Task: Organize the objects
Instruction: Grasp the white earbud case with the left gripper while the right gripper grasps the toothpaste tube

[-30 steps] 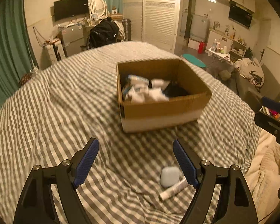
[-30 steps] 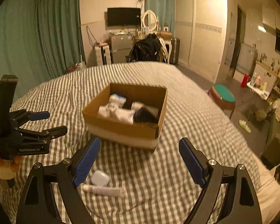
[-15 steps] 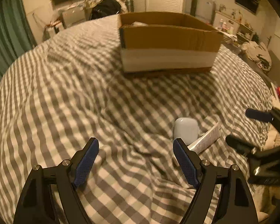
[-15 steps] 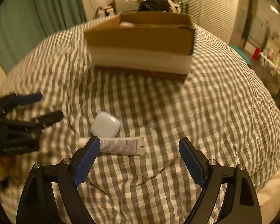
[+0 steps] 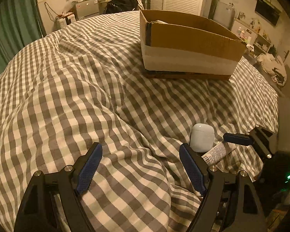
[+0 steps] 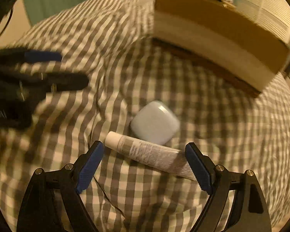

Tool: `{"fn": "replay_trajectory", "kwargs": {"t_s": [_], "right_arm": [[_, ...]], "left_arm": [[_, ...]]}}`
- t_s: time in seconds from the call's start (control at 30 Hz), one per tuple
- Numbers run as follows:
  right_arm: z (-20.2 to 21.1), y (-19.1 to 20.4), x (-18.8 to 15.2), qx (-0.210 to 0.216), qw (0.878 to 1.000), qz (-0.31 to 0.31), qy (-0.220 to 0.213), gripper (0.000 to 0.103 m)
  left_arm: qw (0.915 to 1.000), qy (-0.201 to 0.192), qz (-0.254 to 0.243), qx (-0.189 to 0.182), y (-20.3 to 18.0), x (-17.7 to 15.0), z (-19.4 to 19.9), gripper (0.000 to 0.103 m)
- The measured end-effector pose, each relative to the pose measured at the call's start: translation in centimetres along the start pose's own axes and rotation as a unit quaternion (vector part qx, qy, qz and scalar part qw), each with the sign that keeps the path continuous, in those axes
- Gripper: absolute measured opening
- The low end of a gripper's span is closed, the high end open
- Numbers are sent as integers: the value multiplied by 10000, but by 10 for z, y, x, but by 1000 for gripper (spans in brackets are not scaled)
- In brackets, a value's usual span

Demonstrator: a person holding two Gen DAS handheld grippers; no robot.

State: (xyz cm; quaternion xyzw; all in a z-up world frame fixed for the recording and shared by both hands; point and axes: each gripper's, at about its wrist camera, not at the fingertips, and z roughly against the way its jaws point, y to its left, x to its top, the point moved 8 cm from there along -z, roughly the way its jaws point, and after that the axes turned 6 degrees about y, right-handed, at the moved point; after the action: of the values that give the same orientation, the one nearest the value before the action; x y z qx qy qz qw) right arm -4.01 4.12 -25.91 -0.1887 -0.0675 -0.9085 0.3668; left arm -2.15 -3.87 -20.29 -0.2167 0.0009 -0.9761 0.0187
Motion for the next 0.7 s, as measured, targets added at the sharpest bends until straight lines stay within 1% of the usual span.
{"fn": "replay_trajectory", "kwargs": {"t_s": [0.1, 0.17, 0.2, 0.23, 0.27, 0.3, 0.33, 0.43, 0.5, 0.6, 0.7], "right_arm": [[-9, -2, -4, -109, 9997, 188, 77, 86], [-15, -6, -7, -147, 9996, 187, 174, 74], [-16, -6, -8, -79, 9997, 178, 178, 64], [-15, -6, -9, 11, 9998, 140, 127, 54], [-12, -5, -10, 73, 9999, 107, 80, 48], [-9, -4, -11, 145, 9999, 72, 28, 39], [-3, -3, -12, 208, 9998, 27, -52, 35], [16, -4, -17, 328, 9990, -101, -286, 27], [28, -8, -18, 303, 9986, -166, -407, 23], [46, -23, -9, 265, 9969, -392, -625, 23], [56, -44, -4, 2, 9950, -651, -751, 23]], "left_arm": [[10000, 19, -13, 25, 0, -1, -2, 84], [10000, 25, -22, 33, 0, -1, -2, 84], [10000, 29, -20, 34, 0, -1, -2, 84], [10000, 33, -18, 34, 0, -1, -2, 84], [10000, 38, -17, 36, 0, -1, -3, 84], [10000, 46, -19, 45, 0, -1, -3, 84], [10000, 53, -25, 61, 0, -1, -4, 84], [9998, 87, -70, 144, -2, 0, -5, 84], [9996, 124, -113, 226, -4, 1, -7, 84], [9989, 162, -223, 390, -10, 3, -9, 84], [9973, 195, -428, 570, -22, 6, -13, 84]]}}
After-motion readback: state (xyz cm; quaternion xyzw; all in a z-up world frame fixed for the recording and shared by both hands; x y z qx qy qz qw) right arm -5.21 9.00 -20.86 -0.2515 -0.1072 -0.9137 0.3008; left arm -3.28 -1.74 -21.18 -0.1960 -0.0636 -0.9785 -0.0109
